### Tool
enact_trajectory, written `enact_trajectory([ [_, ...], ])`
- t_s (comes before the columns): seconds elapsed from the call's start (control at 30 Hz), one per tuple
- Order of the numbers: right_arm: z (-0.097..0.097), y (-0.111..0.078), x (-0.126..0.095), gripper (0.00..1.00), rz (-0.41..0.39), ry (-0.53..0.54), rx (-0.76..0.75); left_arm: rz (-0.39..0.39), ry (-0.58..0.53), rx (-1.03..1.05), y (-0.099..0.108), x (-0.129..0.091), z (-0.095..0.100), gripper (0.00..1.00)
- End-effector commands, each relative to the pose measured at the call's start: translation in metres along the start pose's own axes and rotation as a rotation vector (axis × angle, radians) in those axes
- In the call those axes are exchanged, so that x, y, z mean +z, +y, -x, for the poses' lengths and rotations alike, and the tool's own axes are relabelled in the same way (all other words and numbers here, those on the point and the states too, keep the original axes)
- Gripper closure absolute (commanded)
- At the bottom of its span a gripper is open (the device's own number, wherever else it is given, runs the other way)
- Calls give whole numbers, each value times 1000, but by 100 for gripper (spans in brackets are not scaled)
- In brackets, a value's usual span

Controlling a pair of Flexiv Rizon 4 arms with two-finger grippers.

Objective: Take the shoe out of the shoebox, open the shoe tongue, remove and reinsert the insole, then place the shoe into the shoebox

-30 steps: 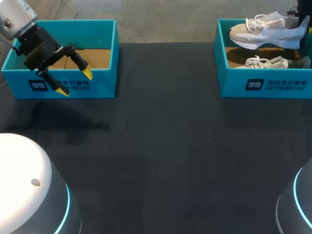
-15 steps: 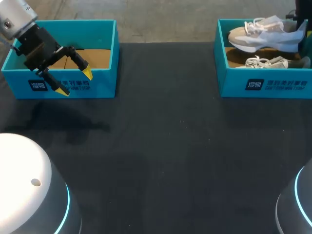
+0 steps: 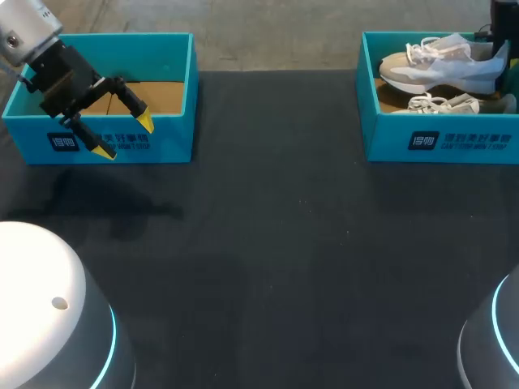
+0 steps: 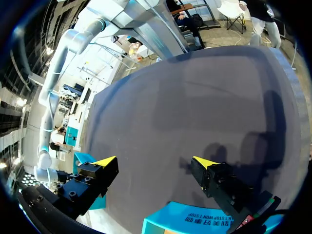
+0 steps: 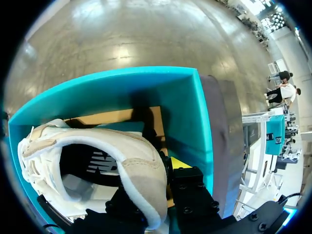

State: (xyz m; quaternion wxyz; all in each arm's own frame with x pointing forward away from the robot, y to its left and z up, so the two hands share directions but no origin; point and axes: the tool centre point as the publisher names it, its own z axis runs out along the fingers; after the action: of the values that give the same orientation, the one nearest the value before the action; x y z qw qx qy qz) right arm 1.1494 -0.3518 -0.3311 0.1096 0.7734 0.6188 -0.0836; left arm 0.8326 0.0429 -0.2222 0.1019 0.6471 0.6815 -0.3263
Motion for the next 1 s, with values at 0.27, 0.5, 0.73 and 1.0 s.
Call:
enact_trajectory([
  [0.27,-8,9,15,100,-11,3,-9,2,3,0,-1,0,0,0],
  [0.5,-10,10,21,100,-13,4,-11,2,3,0,-1,0,0,0],
  [0.73,-12,9,27,100,-15,7,-9,2,3,0,-1,0,0,0],
  [1.0,-15,7,34,100,-19,7,-10,2,3,0,-1,0,0,0],
])
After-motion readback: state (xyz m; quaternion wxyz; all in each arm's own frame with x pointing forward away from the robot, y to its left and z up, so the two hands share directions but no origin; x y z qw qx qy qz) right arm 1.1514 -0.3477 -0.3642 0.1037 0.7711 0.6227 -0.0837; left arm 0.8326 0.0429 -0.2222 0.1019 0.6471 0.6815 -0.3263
